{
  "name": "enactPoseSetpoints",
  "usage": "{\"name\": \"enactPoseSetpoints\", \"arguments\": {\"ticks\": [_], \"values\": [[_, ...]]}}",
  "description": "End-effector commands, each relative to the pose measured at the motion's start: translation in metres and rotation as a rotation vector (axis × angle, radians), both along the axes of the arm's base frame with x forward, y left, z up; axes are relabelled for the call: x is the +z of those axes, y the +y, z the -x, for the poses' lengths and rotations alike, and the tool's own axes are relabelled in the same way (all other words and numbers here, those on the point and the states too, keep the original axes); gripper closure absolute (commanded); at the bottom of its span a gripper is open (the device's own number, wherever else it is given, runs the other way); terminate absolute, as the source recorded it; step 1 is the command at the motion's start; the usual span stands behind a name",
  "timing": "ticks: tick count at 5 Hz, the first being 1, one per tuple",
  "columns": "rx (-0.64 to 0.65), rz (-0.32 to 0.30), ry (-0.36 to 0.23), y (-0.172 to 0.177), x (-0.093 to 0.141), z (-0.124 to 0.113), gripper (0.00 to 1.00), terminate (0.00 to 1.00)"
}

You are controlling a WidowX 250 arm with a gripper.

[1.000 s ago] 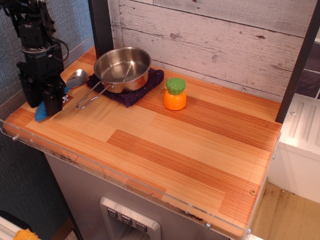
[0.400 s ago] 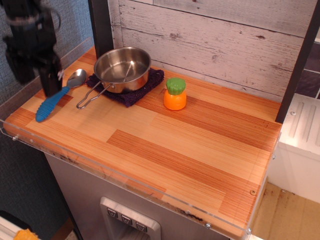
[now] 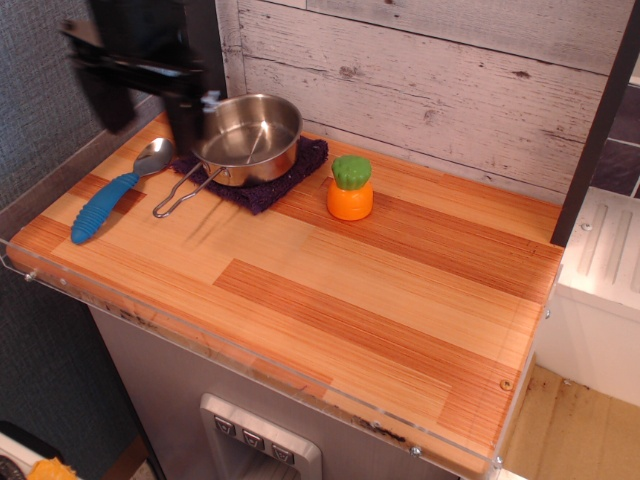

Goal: Move the spoon to the table's left edge.

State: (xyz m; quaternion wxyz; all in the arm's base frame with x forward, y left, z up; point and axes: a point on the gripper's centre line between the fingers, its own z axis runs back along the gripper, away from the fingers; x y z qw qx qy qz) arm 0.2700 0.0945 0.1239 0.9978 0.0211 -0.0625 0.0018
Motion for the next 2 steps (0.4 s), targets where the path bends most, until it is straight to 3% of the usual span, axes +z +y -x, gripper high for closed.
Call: {"name": "enactPoseSetpoints", "arguments": {"ticks": [1,2], "values": [[-0.031,0.057,0.008,-0.0349,0.0062,-0.0074,0.00,0.00],[-0.127,0.045,0.055,-0.0368,0.0049,-0.0088,0.00,0.00]]}}
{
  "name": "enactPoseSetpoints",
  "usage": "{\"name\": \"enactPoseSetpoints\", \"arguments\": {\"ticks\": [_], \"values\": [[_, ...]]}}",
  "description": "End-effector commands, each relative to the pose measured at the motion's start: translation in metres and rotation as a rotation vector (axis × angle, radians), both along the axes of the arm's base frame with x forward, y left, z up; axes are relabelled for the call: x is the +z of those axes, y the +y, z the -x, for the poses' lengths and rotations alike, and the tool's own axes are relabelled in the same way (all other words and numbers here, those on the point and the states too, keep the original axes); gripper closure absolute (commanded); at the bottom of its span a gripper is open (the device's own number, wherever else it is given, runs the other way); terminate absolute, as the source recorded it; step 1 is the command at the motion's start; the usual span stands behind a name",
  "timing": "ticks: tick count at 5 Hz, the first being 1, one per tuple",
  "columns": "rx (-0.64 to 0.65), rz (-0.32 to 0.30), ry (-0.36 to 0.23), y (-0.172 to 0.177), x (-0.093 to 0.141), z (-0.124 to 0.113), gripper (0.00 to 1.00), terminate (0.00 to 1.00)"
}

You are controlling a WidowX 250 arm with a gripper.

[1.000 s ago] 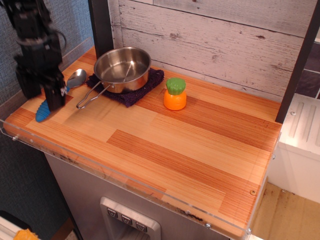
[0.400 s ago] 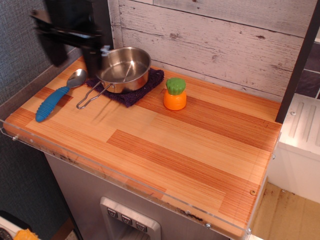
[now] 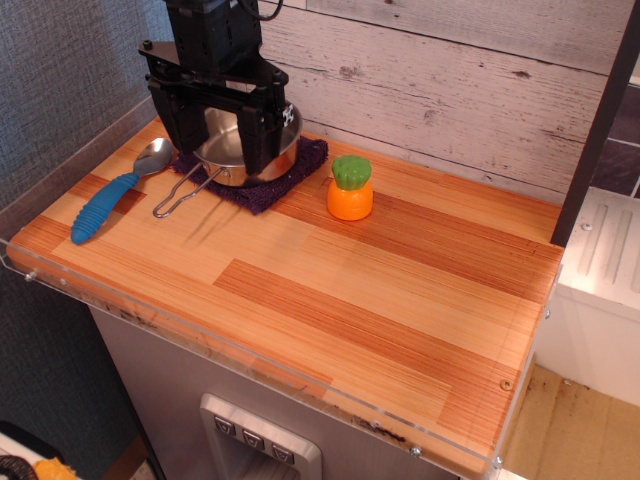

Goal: Move the spoon to the table's left edge.

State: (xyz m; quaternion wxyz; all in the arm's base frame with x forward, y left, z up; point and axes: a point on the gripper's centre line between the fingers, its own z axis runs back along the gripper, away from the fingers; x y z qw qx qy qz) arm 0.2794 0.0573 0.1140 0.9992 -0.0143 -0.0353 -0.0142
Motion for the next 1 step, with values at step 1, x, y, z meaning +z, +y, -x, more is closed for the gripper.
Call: {"name": "enactPoseSetpoints", "arguments": {"ticks": [1], "values": [[-0.092,-0.021,-0.004,0.0005,0.0149,0.0006,0.00,1.00]]}}
